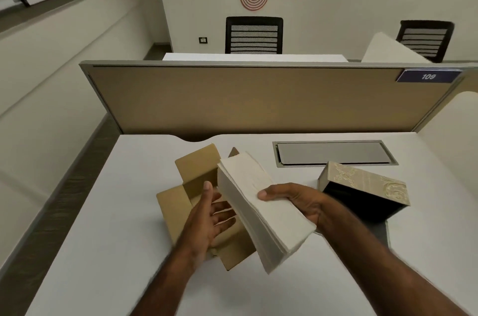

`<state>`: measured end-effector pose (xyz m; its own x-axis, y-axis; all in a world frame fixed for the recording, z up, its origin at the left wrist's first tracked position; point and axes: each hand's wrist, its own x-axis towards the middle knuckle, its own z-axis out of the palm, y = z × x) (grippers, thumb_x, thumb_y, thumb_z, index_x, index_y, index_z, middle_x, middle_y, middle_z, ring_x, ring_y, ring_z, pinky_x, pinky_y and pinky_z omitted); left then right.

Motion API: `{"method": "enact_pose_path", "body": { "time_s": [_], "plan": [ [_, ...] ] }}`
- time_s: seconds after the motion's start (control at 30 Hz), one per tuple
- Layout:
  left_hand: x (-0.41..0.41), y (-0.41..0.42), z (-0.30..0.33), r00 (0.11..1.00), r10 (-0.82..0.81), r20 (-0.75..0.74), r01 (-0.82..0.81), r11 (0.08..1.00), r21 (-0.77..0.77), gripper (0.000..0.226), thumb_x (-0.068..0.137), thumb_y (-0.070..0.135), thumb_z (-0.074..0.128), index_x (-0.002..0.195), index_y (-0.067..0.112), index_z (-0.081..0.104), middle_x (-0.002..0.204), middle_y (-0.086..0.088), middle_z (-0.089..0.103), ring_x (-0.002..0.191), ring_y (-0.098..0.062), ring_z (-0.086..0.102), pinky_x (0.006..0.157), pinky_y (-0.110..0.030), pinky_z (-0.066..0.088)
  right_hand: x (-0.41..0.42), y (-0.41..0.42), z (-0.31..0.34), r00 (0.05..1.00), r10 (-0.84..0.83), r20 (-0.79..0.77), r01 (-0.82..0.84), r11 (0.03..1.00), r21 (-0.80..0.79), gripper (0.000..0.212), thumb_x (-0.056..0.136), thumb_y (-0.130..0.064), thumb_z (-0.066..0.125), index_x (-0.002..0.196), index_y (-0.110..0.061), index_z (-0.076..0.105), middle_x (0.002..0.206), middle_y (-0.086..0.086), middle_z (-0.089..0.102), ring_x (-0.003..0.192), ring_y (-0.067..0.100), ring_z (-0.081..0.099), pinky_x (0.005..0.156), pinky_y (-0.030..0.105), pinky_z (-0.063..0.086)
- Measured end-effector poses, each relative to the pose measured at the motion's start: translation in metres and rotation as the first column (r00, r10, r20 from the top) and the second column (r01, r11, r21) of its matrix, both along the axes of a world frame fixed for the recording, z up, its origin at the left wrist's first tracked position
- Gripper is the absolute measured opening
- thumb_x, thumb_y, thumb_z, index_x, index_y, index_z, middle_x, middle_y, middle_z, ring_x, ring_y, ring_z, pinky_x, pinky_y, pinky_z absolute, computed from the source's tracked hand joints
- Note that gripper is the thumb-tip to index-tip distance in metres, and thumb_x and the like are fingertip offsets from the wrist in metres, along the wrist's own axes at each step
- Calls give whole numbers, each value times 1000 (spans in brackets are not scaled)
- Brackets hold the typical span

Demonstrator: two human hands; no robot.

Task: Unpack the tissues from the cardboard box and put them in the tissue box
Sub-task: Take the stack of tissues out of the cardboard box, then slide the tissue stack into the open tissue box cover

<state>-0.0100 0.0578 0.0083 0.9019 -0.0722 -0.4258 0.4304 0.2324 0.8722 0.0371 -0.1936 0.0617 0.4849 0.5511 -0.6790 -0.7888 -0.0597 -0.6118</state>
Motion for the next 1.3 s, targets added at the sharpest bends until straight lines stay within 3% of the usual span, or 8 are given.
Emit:
{"method": "enact_pose_path", "body": {
  "time_s": [0.17, 0.33, 0.47, 0.6, 0.77, 0.9, 1.1, 1.3],
  "plan": [
    [-11, -52, 6, 992, -95, -81, 67, 951, -302, 78, 79, 82, 63, 135, 28, 67, 136, -13, 69, 125, -34, 66, 98, -53, 56, -48, -60, 1, 997, 21, -68, -22, 1000, -17, 39, 68, -19, 93, 104, -6, 86, 101, 17, 82, 88, 28, 82, 80, 41, 67],
    [-24, -108, 4, 967, -212, -144, 172, 953, -251, 82, 72, 74, 77, 135, 24, 62, 130, -14, 73, 119, -35, 70, 99, -58, 56, -85, -112, -11, 985, 72, -156, -84, 994, -71, 90, 45, -26, 109, 125, -8, 71, 104, 15, 80, 95, 26, 80, 88, 37, 66],
    [-36, -153, 1, 950, -192, -245, 159, 976, -148, 78, 59, 51, 97, 125, 18, 71, 126, -16, 74, 118, -38, 68, 84, -51, 63, -102, -152, -23, 982, 100, -160, -120, 985, -122, 78, 64, -29, 99, 133, -11, 67, 114, 12, 77, 109, 25, 73, 111, 41, 53],
    [-42, -188, -11, 942, -182, -282, 154, 981, -120, 77, 55, 36, 100, 123, 12, 73, 125, -16, 73, 114, -36, 67, 76, -44, 63, -112, -196, -34, 983, 92, -161, -106, 991, -86, 72, 59, -38, 105, 121, -11, 80, 114, 10, 81, 98, 21, 80, 94, 34, 65],
    [-38, -222, -32, 954, -103, -283, 67, 989, -135, 64, 52, 34, 100, 109, 15, 81, 109, -13, 80, 107, -35, 69, 74, -43, 63, -126, -254, -59, 990, -98, -97, 90, 992, -85, 71, 62, -43, 105, 120, -10, 83, 133, 14, 77, 115, 26, 75, 118, 45, 51],
    [-27, -244, -49, 963, -53, -265, 16, 990, -140, 36, 65, 31, 92, 99, 20, 85, 103, -8, 81, 104, -29, 68, 76, -42, 64, -131, -293, -80, 970, -238, -56, 234, 969, -78, 72, 60, -50, 104, 118, -14, 84, 120, 15, 77, 102, 29, 75, 91, 46, 62],
    [-2, -273, -70, 966, -71, -248, 49, 994, -96, 47, 71, 29, 87, 113, 10, 78, 109, -12, 78, 99, -25, 68, 78, -39, 60, -123, -325, -110, 847, -532, -3, 530, 843, -92, 71, 72, -29, 97, 135, -8, 71, 122, 21, 77, 104, 34, 75, 98, 50, 61],
    [34, -293, -98, 962, -70, -266, 78, 997, 20, 39, 87, 27, 77, 123, 12, 73, 110, -11, 76, 97, -26, 66, 77, -39, 53, -101, -324, -132, 733, -668, 133, 681, 723, -120, 42, 93, -20, 77, 132, -6, 73, 121, 16, 80, 103, 32, 75, 95, 46, 59]
  ]
}}
